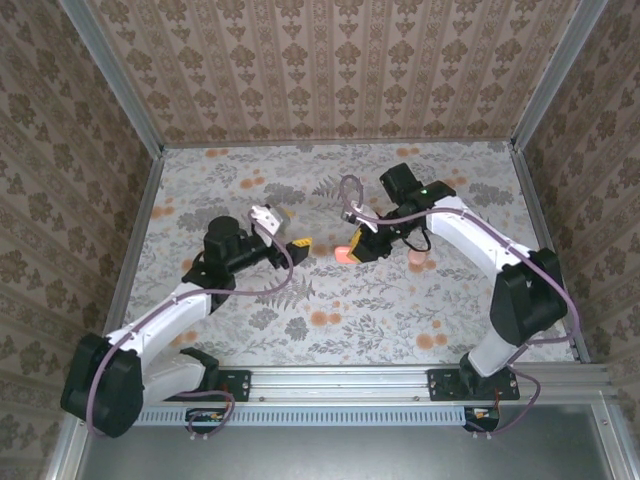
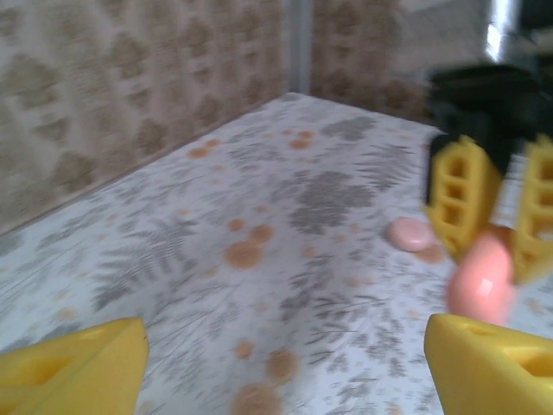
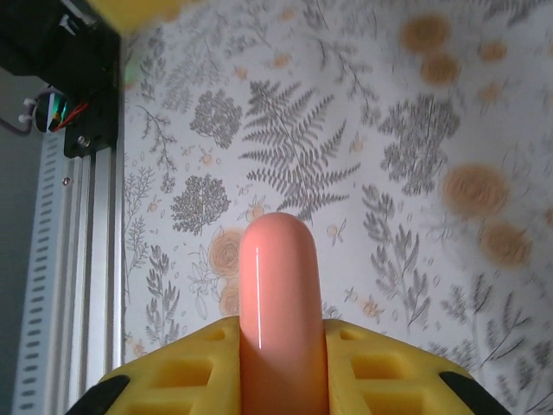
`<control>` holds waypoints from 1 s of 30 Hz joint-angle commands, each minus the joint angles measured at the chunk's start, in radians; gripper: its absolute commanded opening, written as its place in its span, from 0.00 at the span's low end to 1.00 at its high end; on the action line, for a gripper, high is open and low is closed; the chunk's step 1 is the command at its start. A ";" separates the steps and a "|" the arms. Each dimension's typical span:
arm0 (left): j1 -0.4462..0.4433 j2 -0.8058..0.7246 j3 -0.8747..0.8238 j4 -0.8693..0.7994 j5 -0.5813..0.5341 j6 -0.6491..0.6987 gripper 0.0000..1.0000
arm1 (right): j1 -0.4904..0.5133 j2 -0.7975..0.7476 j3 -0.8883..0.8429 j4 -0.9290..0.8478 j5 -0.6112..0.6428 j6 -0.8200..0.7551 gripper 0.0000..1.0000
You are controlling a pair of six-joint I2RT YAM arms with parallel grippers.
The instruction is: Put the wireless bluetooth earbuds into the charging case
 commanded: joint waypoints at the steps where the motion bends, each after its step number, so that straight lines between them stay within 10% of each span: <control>1: 0.054 -0.040 0.002 -0.086 -0.213 -0.107 0.86 | 0.001 0.049 0.042 -0.048 0.033 0.118 0.22; 30: 0.184 -0.067 -0.002 -0.187 -0.298 -0.200 0.85 | -0.039 0.350 0.085 -0.105 0.204 0.294 0.33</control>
